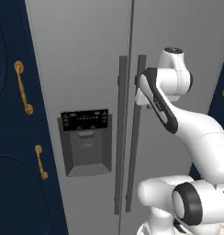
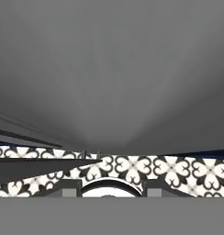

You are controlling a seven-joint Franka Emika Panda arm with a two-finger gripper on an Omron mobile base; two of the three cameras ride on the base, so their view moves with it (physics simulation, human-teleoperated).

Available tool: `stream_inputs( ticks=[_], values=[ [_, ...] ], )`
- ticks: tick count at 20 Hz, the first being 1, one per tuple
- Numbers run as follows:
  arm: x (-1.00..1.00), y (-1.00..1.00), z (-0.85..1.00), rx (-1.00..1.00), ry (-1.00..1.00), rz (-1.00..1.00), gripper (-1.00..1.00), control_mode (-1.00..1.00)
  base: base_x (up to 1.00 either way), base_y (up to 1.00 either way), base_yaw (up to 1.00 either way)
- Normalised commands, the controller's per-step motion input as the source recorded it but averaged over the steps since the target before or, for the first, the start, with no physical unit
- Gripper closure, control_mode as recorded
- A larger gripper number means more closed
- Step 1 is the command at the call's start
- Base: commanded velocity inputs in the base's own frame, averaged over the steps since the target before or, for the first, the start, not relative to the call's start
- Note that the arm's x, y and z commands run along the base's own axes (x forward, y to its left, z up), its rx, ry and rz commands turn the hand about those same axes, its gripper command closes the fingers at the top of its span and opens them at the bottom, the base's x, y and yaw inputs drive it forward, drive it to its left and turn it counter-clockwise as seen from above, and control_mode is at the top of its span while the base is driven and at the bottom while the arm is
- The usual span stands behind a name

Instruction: Grab a lemon wedge from the fridge and one ice cube from the ice bowl, and put them in the glass of lemonade.

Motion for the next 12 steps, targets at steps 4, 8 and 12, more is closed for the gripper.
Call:
stream_inputs(
  ticks=[4, 8, 12],
  values=[
    [-0.39, -0.02, 0.00, 0.00, -0.01, 0.00, -1.00, -1.00, 0.00, 0.00, 0.00],
    [-0.96, 0.00, -0.03, 0.04, -0.04, 0.00, -1.00, -1.00, 0.00, 0.00, 0.00],
    [-0.66, 0.10, -0.15, 0.01, -0.01, 0.00, -1.00, -1.00, 0.00, 0.00, 0.00]
  ],
)
